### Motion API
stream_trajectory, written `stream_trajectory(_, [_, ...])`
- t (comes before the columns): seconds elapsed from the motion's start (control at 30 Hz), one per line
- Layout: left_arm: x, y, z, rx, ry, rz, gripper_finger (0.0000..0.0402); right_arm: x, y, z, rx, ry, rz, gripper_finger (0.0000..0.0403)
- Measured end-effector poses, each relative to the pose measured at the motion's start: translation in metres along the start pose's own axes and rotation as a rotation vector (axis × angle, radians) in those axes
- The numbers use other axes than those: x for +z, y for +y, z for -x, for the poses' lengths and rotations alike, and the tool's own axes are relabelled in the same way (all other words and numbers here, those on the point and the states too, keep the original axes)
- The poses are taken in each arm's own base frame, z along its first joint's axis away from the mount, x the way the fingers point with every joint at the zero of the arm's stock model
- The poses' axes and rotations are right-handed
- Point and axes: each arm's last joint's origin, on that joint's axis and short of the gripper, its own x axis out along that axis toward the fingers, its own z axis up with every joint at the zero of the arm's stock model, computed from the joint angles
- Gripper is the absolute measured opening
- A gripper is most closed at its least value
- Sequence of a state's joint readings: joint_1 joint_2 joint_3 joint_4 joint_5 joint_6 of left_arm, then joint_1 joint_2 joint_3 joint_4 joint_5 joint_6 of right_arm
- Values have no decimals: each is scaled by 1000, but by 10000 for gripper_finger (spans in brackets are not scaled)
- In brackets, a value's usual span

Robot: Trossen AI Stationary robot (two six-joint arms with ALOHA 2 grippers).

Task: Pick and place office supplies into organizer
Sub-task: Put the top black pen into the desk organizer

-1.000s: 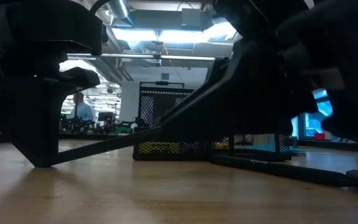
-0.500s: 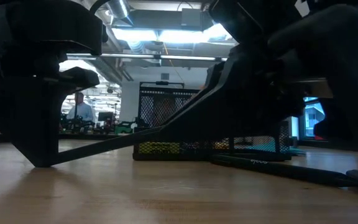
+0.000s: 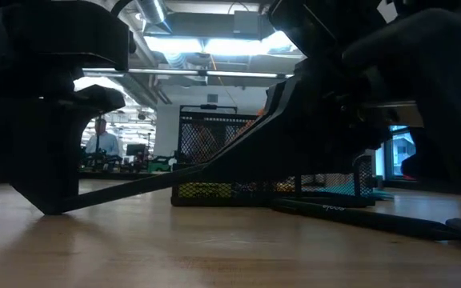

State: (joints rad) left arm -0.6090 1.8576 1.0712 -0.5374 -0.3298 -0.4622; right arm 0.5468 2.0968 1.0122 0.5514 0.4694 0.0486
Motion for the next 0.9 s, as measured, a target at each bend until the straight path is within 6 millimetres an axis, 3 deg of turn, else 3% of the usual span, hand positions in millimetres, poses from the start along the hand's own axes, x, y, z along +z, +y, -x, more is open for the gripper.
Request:
stream_trajectory(0.17, [-1,2,10,21,24,36,88,0,0,0,-4,0,1,49])
stream_trajectory(0.3, [3,1,34,2,-62,77,98,2,-1,2,1,12,11,49])
stream_trajectory(0.47, [1,2,61,66,-200,134,97,20,-8,19,1,40,22,50])
stream_trajectory(0.7, [-4,8,71,244,-333,153,85,62,-35,74,-7,121,29,50])
stream_trajectory(0.9, [0,15,69,309,-360,160,81,91,-80,132,-39,167,-133,50])
